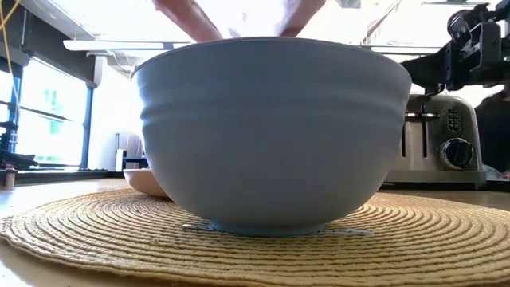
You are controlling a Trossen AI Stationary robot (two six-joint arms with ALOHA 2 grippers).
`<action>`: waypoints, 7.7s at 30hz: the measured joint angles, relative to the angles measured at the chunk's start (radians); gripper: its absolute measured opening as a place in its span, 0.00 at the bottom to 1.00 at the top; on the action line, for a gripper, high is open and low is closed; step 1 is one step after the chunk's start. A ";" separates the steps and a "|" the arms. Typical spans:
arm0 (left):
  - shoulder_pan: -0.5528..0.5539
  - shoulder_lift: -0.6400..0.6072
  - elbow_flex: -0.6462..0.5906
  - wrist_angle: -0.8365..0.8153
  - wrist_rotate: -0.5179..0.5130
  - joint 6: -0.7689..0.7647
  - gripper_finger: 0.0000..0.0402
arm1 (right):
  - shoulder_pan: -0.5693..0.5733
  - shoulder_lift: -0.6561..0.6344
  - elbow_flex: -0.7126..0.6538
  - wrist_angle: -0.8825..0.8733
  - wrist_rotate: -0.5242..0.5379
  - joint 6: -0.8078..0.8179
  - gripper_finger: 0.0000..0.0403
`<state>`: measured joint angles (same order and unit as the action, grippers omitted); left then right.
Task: Arrange a breakfast setting
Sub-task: Pour the cereal into the blue bowl
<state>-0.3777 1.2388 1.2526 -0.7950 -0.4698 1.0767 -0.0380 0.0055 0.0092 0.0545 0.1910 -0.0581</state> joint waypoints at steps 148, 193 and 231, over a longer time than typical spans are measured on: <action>-0.189 0.135 -0.001 0.096 -0.612 -1.077 0.00 | -0.001 0.001 0.000 -0.010 -0.002 -0.081 0.13; 0.376 0.134 -0.234 0.085 -0.898 -2.017 0.00 | -0.001 0.001 0.001 0.160 0.049 0.062 0.13; 0.460 0.227 -0.625 0.308 -0.757 -2.482 0.00 | -0.001 0.001 0.001 0.162 0.053 0.110 0.13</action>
<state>0.0820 1.4657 0.6273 -0.4872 -1.2267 -1.4055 -0.0391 0.0063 0.0101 0.2169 0.2438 0.0518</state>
